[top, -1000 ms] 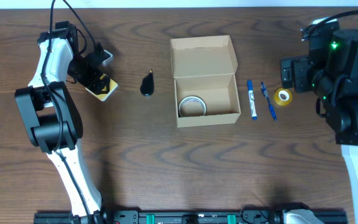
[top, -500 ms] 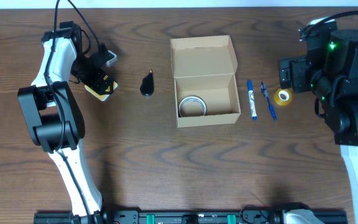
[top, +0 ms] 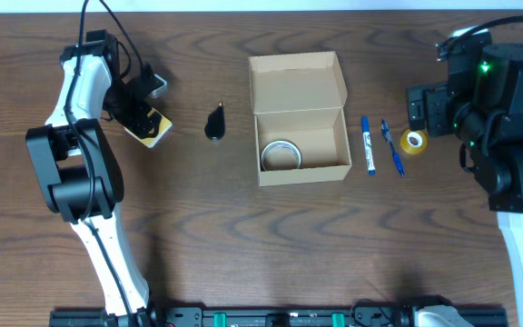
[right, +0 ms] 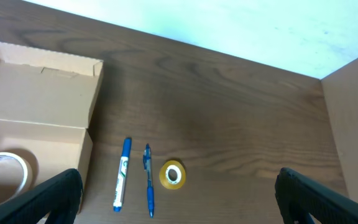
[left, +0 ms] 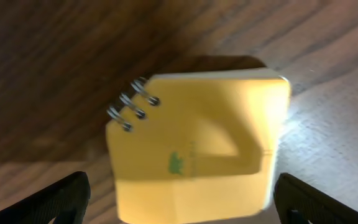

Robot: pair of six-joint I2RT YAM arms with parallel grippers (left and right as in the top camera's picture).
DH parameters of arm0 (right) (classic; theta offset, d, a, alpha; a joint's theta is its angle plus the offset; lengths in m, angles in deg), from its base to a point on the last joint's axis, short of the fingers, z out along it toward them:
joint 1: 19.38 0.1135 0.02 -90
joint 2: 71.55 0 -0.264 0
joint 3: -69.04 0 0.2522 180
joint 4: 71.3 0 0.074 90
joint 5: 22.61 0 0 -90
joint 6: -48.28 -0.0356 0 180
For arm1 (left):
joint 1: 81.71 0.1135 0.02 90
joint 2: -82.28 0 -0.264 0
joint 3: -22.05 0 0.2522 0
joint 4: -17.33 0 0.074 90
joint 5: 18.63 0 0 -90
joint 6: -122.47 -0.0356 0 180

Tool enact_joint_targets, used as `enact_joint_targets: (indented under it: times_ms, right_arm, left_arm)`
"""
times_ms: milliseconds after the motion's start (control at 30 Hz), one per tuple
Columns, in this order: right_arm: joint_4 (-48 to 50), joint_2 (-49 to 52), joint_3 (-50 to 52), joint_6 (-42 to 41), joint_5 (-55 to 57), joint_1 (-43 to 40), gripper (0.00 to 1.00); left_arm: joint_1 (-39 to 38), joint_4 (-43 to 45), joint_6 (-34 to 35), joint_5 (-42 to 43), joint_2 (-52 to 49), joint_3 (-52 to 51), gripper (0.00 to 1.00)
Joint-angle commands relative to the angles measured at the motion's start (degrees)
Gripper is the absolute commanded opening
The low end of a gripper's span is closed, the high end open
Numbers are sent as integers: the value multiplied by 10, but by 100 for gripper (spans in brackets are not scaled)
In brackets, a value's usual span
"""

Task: Pack container
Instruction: 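Close the left gripper on the sticky-note pad and lift it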

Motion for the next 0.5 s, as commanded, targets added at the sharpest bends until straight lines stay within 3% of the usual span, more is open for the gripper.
enact_joint_targets:
  times_ms: [0, 467]
  right_arm:
    - [-1, 0, -11, -6, 2, 4, 98]
    - [-4, 0, -11, -6, 3, 4, 98]
  left_arm:
    - [-1, 8, -11, -11, 0, 14, 96]
    - [-35, 16, -5, 4, 0, 1, 95]
